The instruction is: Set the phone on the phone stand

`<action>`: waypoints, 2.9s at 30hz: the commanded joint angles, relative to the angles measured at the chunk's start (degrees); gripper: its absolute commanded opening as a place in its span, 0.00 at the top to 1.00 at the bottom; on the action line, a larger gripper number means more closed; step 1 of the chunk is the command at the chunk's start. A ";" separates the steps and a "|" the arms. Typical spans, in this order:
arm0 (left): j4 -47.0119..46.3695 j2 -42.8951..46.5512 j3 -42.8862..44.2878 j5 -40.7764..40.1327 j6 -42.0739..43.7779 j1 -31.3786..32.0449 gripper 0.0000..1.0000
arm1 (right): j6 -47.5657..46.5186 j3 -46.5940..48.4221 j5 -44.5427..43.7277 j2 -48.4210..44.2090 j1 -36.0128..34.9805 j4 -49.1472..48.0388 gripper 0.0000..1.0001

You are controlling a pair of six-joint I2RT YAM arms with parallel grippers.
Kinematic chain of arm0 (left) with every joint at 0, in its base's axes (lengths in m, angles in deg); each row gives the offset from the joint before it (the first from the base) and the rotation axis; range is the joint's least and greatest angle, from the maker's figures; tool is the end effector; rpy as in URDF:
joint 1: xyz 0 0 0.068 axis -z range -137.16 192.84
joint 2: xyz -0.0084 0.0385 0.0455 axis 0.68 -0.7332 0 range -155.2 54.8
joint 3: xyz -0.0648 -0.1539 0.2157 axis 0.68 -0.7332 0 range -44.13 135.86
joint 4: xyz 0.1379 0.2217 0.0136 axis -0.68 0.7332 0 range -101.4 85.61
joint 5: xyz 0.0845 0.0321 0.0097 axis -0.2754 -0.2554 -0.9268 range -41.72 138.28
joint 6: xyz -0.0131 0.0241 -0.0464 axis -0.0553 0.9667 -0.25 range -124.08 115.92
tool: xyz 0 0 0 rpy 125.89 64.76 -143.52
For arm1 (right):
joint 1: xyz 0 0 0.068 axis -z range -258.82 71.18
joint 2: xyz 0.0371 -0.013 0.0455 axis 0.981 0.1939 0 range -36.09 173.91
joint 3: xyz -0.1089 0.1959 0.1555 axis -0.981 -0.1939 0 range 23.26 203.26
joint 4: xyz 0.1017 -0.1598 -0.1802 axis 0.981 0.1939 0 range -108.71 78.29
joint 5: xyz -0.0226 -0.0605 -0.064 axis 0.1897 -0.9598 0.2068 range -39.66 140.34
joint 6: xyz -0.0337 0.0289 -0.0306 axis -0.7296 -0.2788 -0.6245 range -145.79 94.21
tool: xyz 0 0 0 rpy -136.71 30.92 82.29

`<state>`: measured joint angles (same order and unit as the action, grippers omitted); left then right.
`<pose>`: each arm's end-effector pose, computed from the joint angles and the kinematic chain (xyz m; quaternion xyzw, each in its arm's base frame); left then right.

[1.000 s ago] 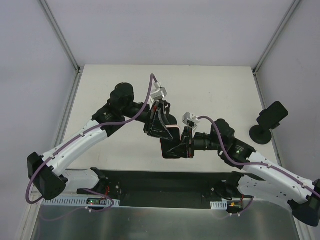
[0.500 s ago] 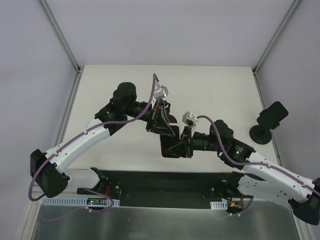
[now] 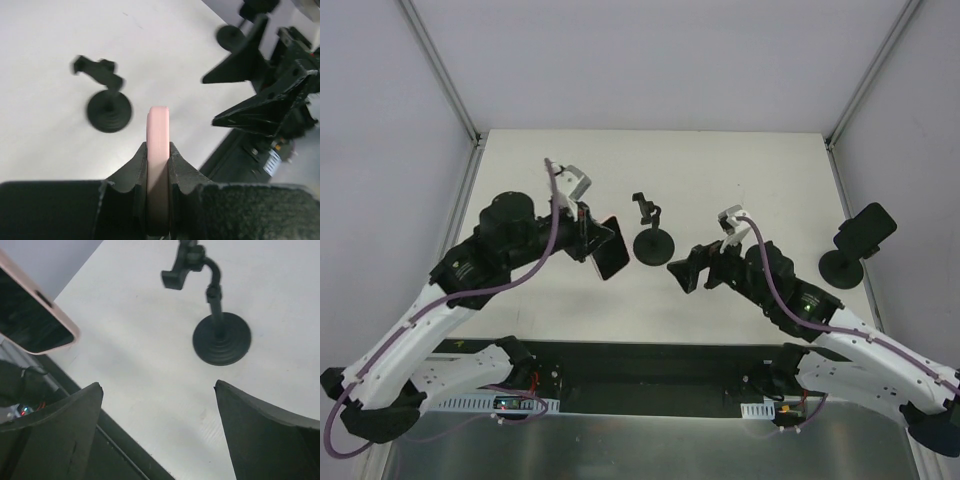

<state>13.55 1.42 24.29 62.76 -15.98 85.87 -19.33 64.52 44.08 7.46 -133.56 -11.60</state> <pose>0.1332 -0.1365 0.4282 0.2818 0.7098 -0.3800 0.5219 0.1094 0.1478 0.3277 -0.2792 0.7094 0.2929 0.5770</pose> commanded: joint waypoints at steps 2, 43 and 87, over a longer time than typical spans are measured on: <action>1.33 11.18 -2.14 -26.67 1.70 -0.31 1.00 | 2.33 11.71 -14.37 5.65 0.34 6.63 0.01; 1.16 14.54 -5.05 -20.20 1.97 -0.31 1.00 | 23.90 45.50 -15.90 50.32 2.97 32.97 0.99; -2.80 12.16 -6.28 -7.89 2.67 -0.31 1.00 | 10.06 51.56 -16.49 48.91 -1.16 42.46 0.60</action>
<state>16.29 11.93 17.93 54.45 -13.55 85.87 -12.95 113.22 33.04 55.78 -134.19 28.77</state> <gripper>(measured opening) 0.110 0.427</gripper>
